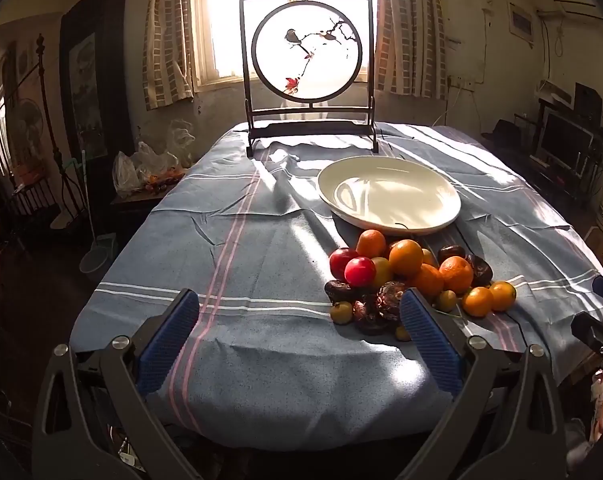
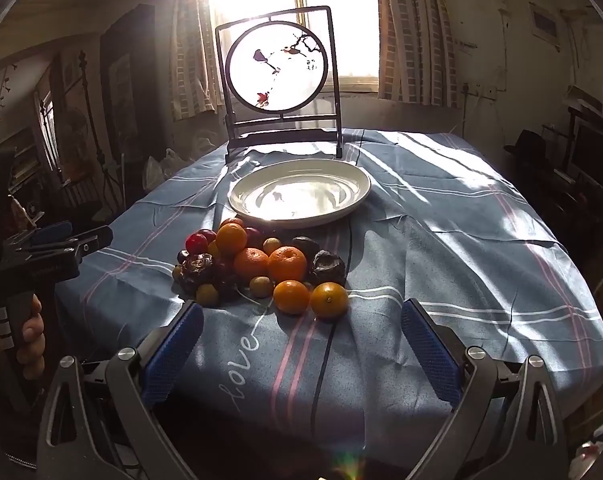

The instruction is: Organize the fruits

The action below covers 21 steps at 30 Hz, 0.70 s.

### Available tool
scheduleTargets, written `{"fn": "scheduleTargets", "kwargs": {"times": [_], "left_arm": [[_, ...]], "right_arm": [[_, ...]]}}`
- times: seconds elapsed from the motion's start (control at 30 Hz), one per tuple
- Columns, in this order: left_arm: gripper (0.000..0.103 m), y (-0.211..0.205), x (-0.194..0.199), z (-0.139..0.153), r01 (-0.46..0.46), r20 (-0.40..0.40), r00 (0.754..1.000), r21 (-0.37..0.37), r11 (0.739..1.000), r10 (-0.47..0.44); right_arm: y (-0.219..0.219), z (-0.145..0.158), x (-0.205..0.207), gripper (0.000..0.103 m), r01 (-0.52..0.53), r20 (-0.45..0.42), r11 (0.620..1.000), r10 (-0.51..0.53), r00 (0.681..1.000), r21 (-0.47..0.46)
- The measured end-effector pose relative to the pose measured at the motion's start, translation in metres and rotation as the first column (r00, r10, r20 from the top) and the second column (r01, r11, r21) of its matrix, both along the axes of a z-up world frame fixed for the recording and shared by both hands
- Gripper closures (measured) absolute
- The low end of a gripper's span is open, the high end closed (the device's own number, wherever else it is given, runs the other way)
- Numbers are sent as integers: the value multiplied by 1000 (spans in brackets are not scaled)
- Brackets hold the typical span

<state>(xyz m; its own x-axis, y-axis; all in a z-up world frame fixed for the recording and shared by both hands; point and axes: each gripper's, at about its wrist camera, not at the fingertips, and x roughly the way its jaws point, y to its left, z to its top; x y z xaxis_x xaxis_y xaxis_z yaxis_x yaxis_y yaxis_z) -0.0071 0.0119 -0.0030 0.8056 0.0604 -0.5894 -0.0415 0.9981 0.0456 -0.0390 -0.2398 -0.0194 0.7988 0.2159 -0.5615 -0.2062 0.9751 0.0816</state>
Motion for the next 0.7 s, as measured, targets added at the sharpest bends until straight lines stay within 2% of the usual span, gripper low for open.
{"fn": "scheduleTargets", "kwargs": {"times": [0.4,0.6,0.7], "left_arm": [[5,-1,9,-8,6,-52,999,-28,1000,-8],[5,-9,6,-10,56,-29,998,-29,998,-56],[5,-11,7,-12,42,-29,999,1,999,-41]], "right_arm": [[6,-3,0,4,-23,10,1000,23,1000,-15],[8,-6,0,4,-27,1,1000,27,1000,-9],[9,-8,0,4,-32,-2,999,32,999,-10]]}}
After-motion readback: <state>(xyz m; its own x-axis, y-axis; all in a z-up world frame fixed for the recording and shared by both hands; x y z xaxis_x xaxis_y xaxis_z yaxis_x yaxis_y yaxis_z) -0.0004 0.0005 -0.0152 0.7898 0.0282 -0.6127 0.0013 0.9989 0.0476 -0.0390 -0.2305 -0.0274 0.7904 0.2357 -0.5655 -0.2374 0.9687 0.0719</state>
